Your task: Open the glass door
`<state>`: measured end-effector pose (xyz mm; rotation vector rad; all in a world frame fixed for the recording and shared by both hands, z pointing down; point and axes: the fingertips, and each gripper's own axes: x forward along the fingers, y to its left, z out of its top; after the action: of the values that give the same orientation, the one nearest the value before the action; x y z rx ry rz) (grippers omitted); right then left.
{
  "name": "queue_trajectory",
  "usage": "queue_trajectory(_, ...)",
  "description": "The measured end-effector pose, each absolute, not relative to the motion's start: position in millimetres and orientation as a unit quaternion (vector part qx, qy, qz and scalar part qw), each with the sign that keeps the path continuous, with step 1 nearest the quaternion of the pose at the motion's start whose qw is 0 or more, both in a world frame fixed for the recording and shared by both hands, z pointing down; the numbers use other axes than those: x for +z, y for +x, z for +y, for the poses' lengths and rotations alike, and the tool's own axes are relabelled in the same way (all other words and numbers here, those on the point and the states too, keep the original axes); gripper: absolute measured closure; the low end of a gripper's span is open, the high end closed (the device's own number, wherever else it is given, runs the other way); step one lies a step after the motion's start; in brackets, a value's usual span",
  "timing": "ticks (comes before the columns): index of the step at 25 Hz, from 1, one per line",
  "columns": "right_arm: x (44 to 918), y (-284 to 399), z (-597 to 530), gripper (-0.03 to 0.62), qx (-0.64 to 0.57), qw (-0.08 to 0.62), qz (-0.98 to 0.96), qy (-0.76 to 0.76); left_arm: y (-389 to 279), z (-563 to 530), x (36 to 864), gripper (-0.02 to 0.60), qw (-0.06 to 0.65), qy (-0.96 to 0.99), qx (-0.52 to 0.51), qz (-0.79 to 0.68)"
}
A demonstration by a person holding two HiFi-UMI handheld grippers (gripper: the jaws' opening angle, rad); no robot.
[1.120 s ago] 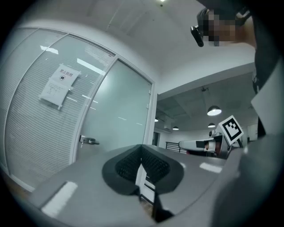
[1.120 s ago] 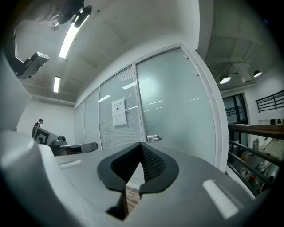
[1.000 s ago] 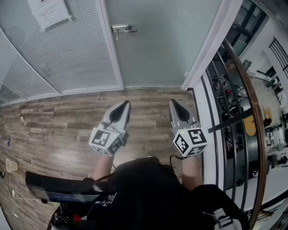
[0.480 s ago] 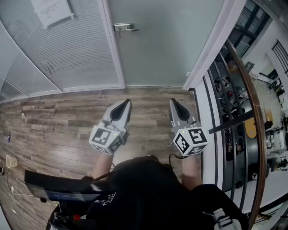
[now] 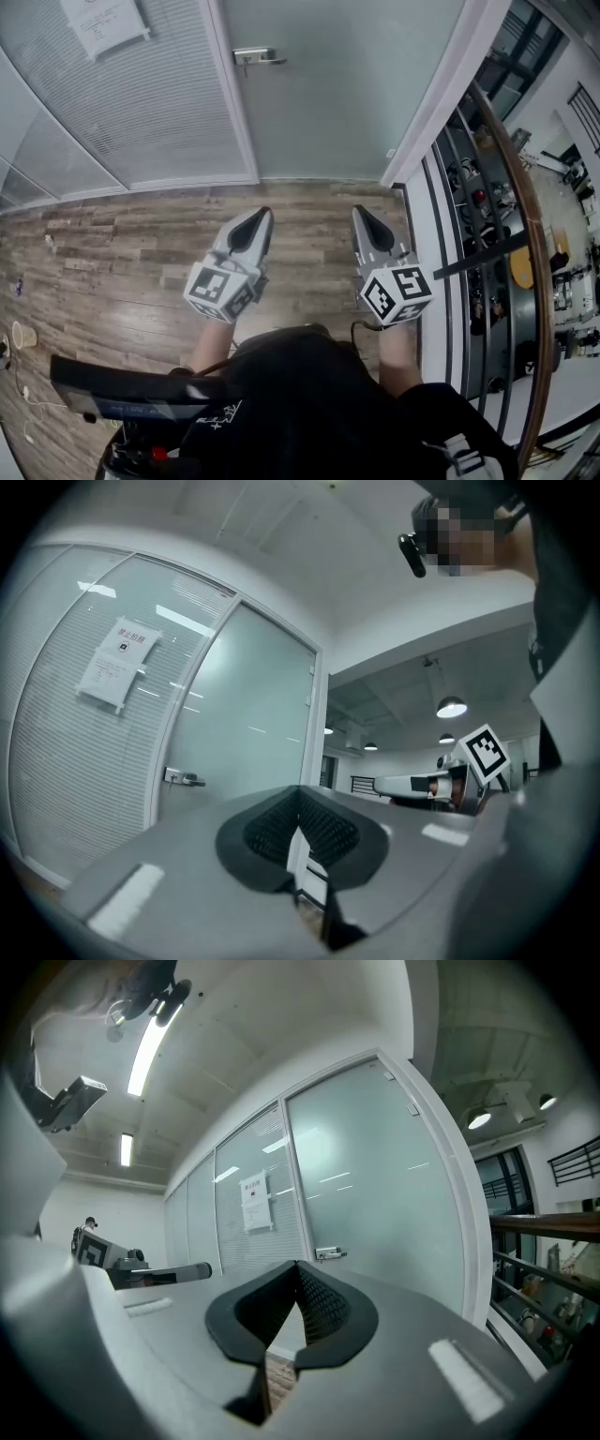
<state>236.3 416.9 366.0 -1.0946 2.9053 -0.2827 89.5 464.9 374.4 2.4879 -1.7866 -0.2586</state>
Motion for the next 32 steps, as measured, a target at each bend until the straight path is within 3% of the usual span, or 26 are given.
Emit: queue_trajectory(32, 380.2, 258.1, 406.3, 0.592, -0.110, 0.004, 0.943, -0.315, 115.4, 466.9, 389.4, 0.581, 0.050, 0.788, -0.072, -0.610)
